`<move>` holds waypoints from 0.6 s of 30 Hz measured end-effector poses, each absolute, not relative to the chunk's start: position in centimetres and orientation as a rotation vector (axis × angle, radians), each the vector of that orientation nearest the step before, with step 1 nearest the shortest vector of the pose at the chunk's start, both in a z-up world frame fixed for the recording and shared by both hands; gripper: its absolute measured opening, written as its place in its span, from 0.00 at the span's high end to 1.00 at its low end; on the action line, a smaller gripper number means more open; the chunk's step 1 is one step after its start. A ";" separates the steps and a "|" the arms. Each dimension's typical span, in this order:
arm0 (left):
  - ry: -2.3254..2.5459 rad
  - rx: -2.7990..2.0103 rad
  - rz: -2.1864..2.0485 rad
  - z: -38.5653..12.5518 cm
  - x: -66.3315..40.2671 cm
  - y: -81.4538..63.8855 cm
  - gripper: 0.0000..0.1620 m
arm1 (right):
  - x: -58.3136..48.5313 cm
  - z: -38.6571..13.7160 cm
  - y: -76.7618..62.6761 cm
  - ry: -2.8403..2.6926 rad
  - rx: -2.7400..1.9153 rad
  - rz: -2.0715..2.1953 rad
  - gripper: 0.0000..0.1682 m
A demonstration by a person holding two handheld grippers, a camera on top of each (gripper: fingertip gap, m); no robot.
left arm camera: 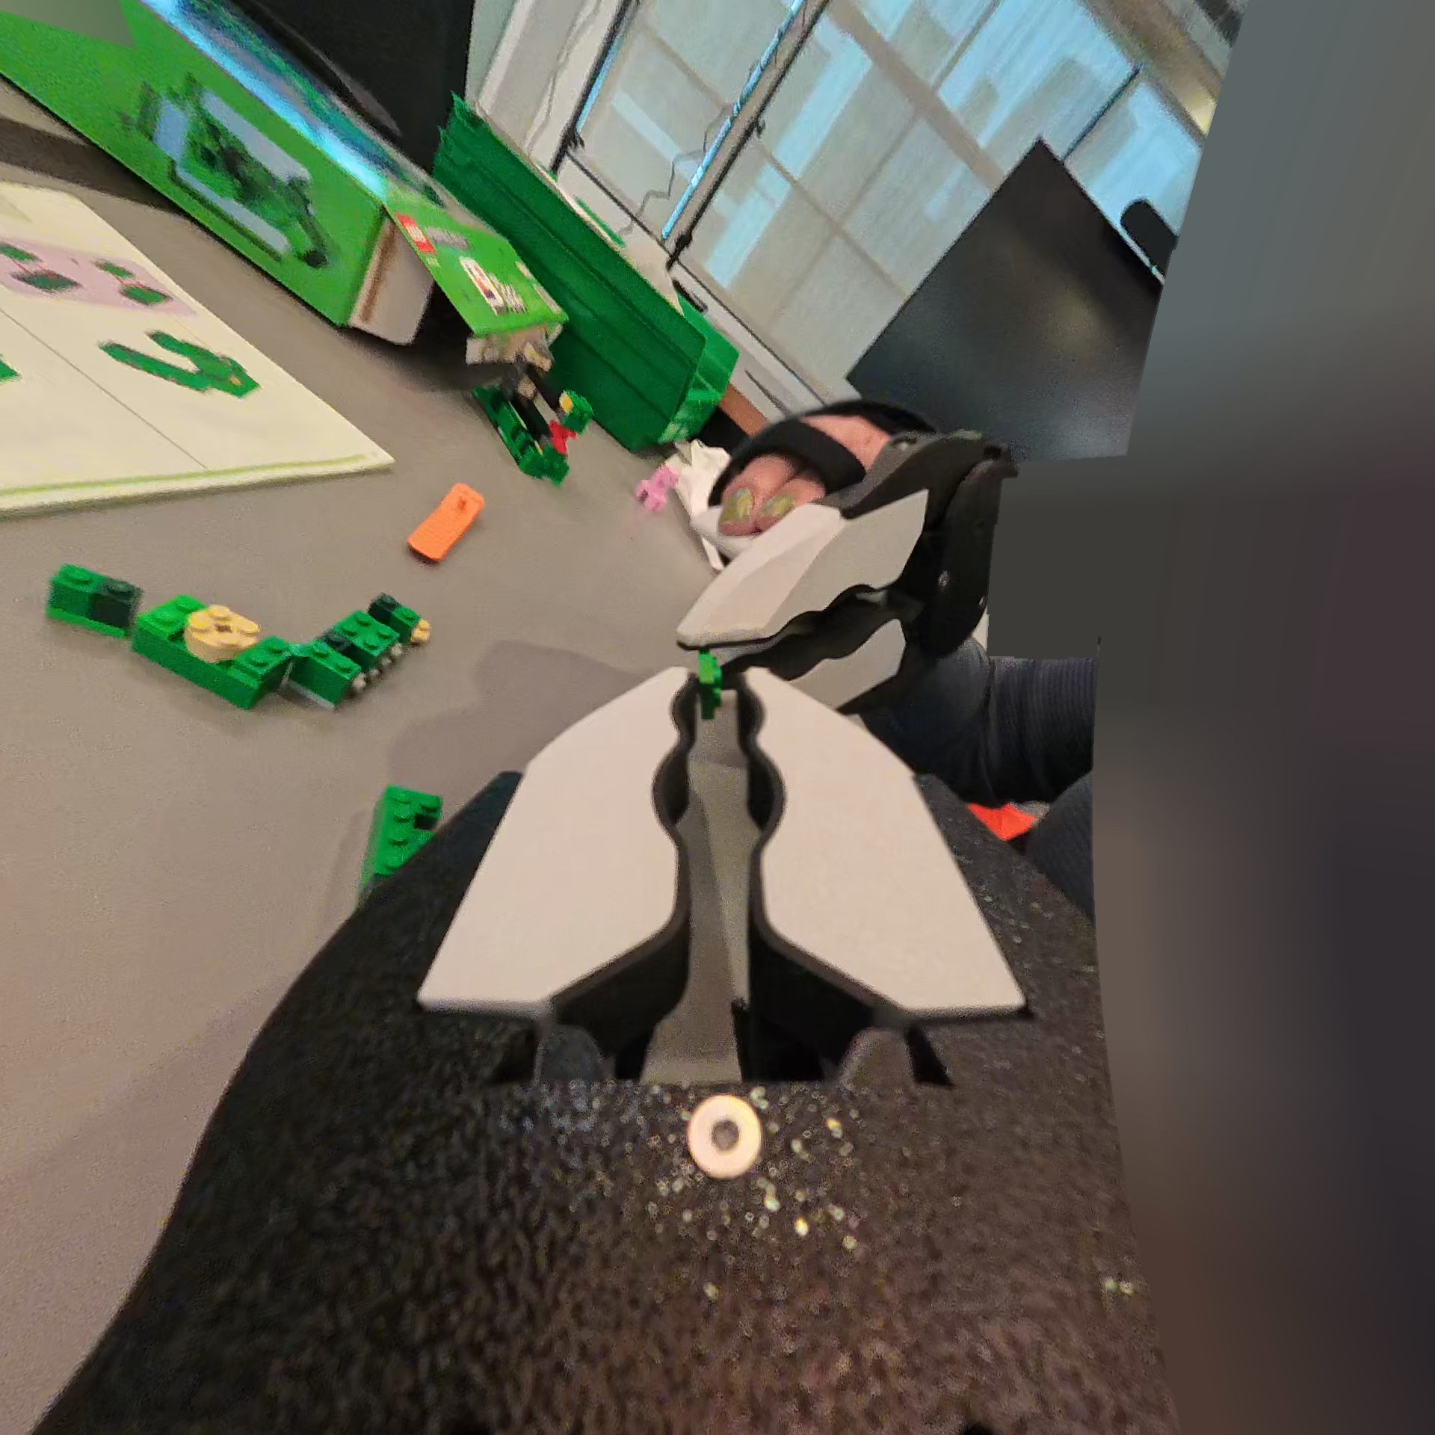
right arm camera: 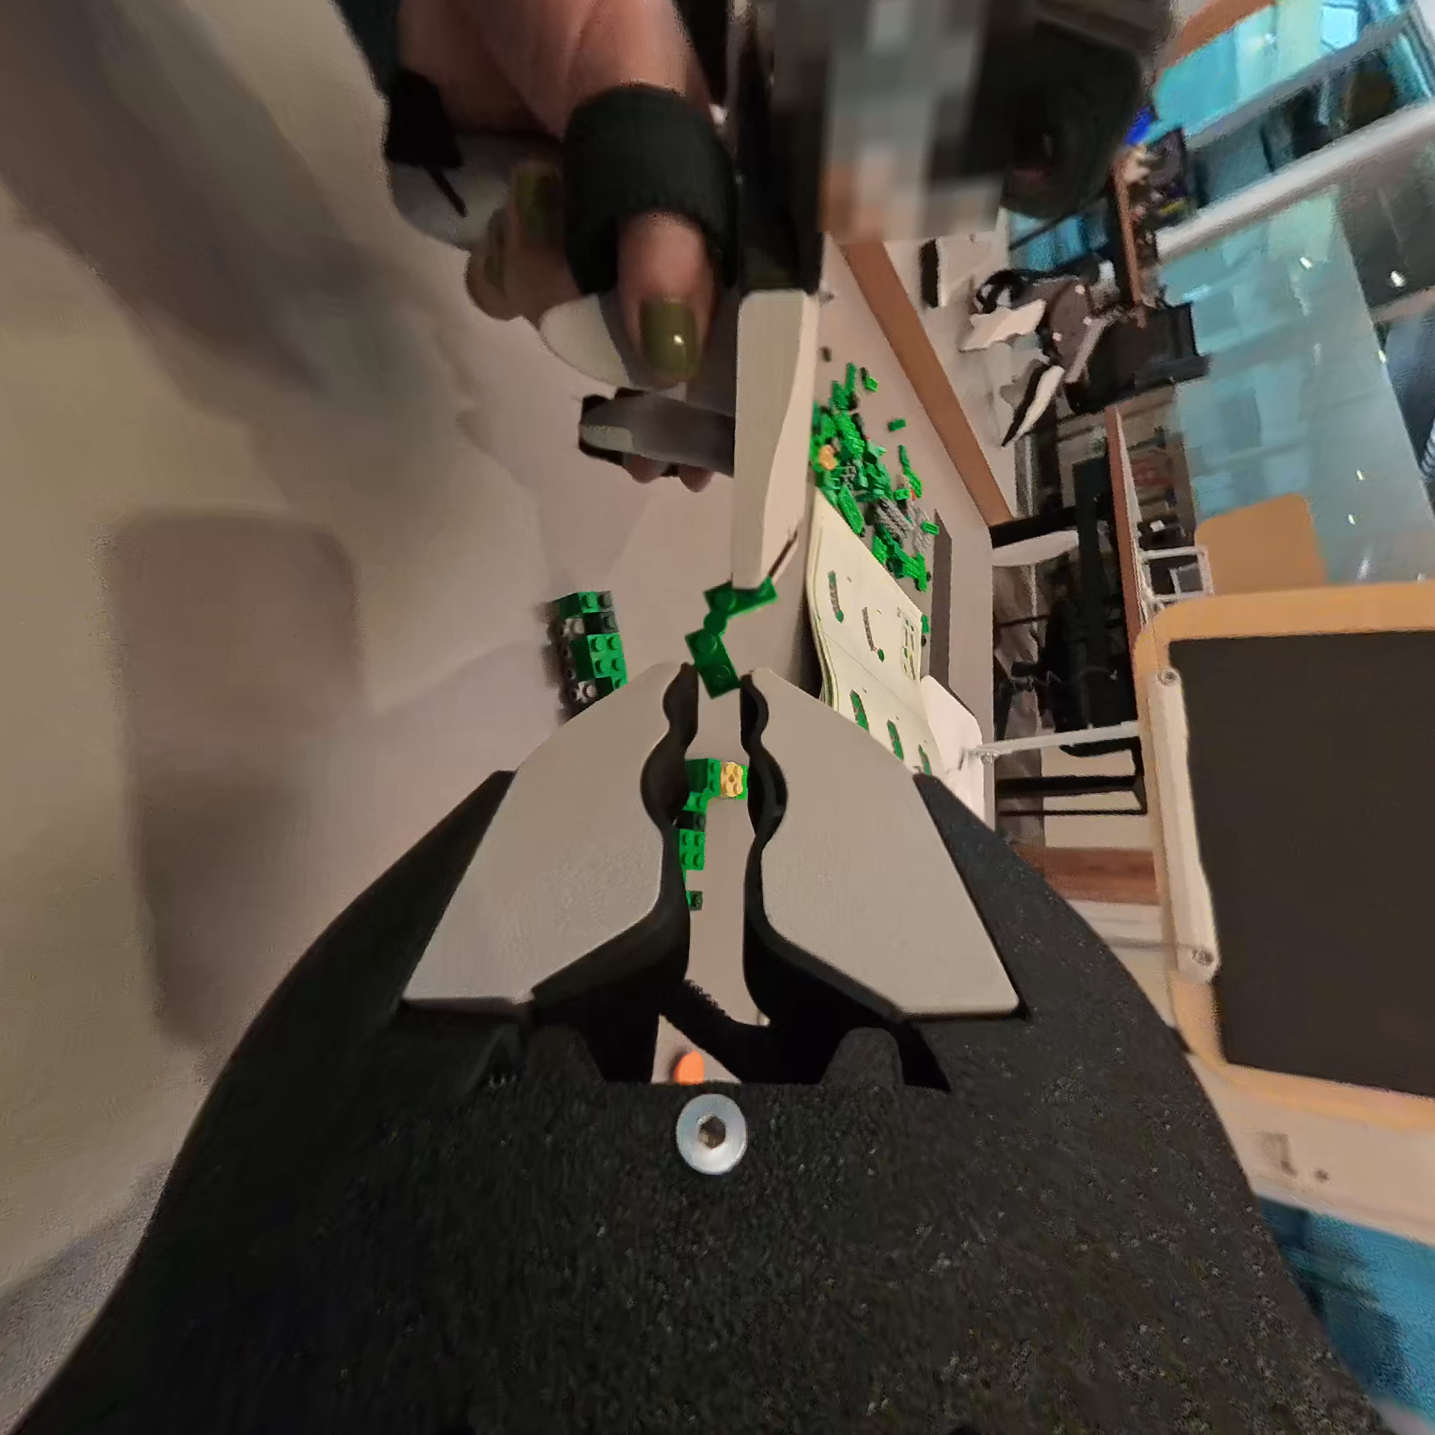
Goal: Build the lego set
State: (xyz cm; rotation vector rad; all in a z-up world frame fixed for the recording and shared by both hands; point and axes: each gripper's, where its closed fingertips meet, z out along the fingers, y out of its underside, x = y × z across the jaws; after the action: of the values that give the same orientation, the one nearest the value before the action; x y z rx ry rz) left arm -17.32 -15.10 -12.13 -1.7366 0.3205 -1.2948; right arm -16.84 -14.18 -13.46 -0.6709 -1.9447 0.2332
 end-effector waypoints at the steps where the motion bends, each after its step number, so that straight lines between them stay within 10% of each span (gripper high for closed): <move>1: 0.297 -1.731 -1.277 -12.0 -17.7 -14.8 0.89 | -17.0 -13.3 -13.9 -1.905 -0.710 0.250 0.94; 18: 0.268 -1.632 -1.254 -11.1 -17.8 -13.7 0.98 | -17.9 -13.3 -12.9 -1.656 -0.851 0.219 0.95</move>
State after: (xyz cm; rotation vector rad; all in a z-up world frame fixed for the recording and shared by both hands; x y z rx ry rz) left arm -17.85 -13.66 -11.05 -1.6321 0.2678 -1.2540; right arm -17.91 -12.92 -13.26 -0.8506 -1.6563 0.2188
